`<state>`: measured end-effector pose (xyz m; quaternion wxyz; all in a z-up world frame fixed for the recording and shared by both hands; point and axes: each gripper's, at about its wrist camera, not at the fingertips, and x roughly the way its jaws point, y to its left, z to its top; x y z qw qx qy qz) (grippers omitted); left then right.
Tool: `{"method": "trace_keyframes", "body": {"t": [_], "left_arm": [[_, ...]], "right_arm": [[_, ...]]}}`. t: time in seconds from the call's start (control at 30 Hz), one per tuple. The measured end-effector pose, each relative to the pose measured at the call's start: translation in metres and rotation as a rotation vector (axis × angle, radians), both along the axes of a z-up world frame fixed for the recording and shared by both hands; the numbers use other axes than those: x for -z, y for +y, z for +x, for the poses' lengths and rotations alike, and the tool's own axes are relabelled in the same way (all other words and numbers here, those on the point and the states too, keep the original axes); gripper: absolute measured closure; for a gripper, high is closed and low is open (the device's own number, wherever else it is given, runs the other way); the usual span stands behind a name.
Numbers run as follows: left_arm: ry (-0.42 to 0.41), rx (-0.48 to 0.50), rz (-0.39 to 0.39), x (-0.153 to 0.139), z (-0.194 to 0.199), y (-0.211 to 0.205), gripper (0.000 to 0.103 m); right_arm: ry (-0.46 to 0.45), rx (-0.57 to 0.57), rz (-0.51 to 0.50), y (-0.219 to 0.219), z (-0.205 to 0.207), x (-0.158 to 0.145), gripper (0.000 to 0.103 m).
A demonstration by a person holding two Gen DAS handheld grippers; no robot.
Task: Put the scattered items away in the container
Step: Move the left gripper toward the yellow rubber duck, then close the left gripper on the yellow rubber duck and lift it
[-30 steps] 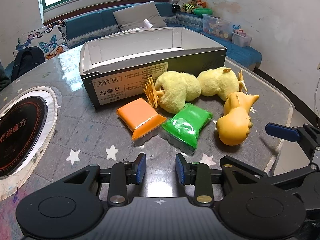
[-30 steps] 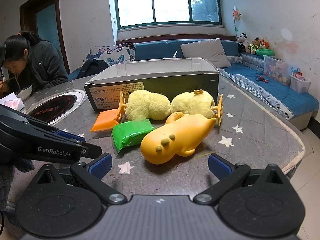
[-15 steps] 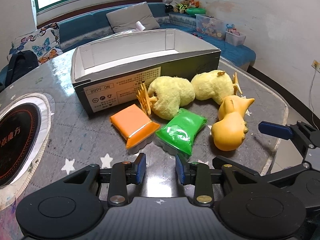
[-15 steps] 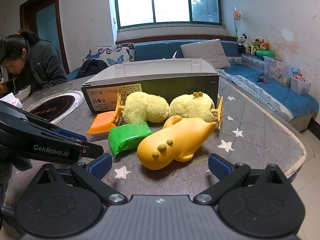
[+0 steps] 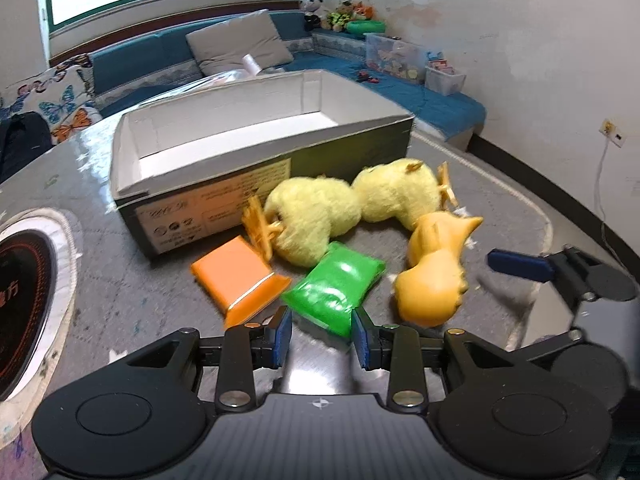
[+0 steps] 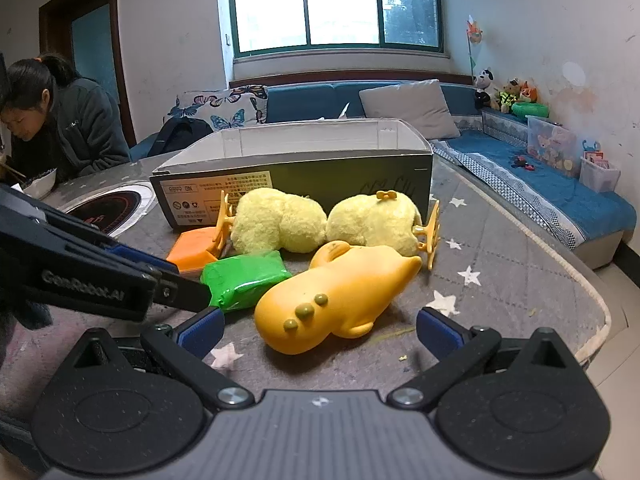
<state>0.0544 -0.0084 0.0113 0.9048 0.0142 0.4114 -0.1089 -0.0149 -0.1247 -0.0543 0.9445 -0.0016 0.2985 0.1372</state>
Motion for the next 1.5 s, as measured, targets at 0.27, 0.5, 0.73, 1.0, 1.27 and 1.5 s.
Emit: {"method": "trace_keyframes", "body": {"t": [0.27, 0.5, 0.73, 1.0, 1.27, 1.5], "left_arm": [[0.015, 0.105, -0.055, -0.013, 0.019, -0.020, 0.067], [0.049, 0.191, -0.078, -0.015, 0.041, -0.038, 0.067], [0.153, 0.243, -0.148, -0.013, 0.061, -0.044, 0.067], [0.207, 0.243, -0.134, -0.002, 0.070, -0.051, 0.066], [0.242, 0.217, -0.160, 0.003, 0.076, -0.050, 0.065], [0.225, 0.200, -0.184, -0.015, 0.074, -0.046, 0.065]], "right_arm": [[0.012, -0.015, -0.004, -0.004, 0.010, 0.003, 0.004], [0.029, -0.043, 0.000, -0.007, 0.018, 0.004, 0.008], [0.041, -0.080, 0.010, -0.010, 0.023, 0.006, 0.014], [0.041, -0.120, 0.012, -0.010, 0.024, 0.008, 0.018], [0.037, -0.145, 0.001, -0.012, 0.024, 0.008, 0.019], [0.023, -0.174, -0.030, -0.011, 0.024, -0.005, 0.019]]}}
